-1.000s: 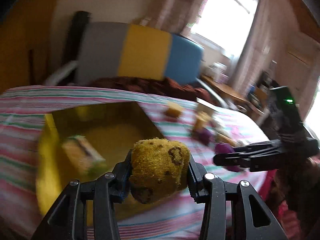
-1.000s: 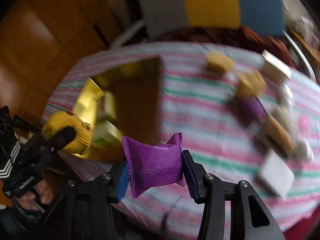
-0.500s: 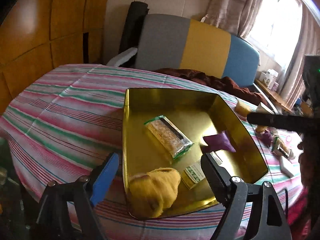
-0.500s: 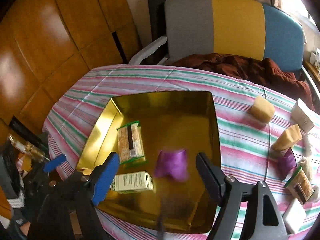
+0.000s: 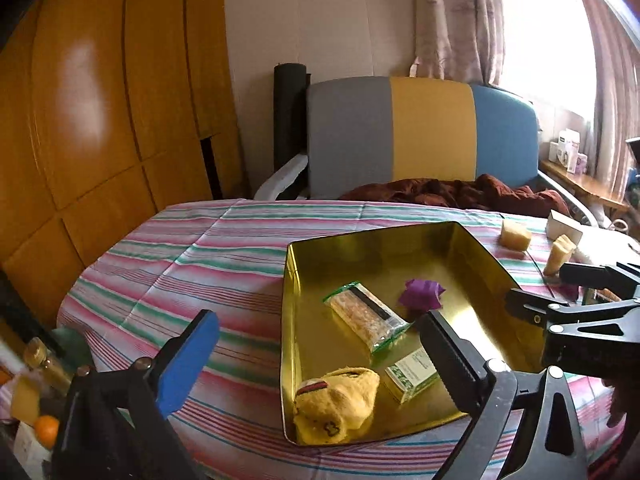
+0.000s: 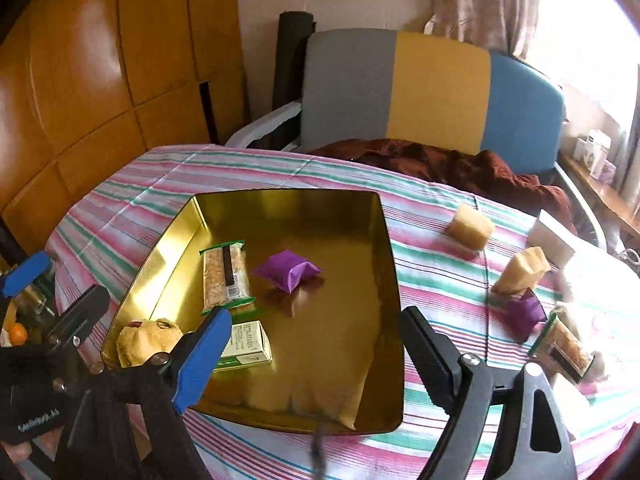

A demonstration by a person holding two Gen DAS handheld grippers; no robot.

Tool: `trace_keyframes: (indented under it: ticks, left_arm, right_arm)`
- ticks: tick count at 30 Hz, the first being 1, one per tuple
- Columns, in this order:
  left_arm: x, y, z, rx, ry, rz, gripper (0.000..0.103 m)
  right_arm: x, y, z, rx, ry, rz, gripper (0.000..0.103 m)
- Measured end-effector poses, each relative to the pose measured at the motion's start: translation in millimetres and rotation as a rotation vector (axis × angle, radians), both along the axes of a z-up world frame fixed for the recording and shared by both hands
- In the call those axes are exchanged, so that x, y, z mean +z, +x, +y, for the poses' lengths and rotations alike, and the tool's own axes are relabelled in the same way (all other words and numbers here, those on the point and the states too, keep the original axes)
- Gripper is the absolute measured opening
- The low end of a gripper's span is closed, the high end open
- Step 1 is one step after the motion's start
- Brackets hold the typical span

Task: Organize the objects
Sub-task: 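Carry both items to the gold tray and release them inside, then move both tools back to the remaining items on the cloth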

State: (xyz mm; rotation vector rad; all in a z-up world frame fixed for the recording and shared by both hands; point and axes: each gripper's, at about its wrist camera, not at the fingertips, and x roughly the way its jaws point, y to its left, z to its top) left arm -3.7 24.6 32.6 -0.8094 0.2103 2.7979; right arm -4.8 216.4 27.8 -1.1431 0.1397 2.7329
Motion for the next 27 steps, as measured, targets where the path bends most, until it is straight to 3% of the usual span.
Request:
trace_keyframes:
  ticks: [27]
  left_arm:
    - [5,15,22,-0.011,-0.07,0.019,0.101]
  right_arm:
    - [0,21,21,-0.043,-0.034,0.02,0.088]
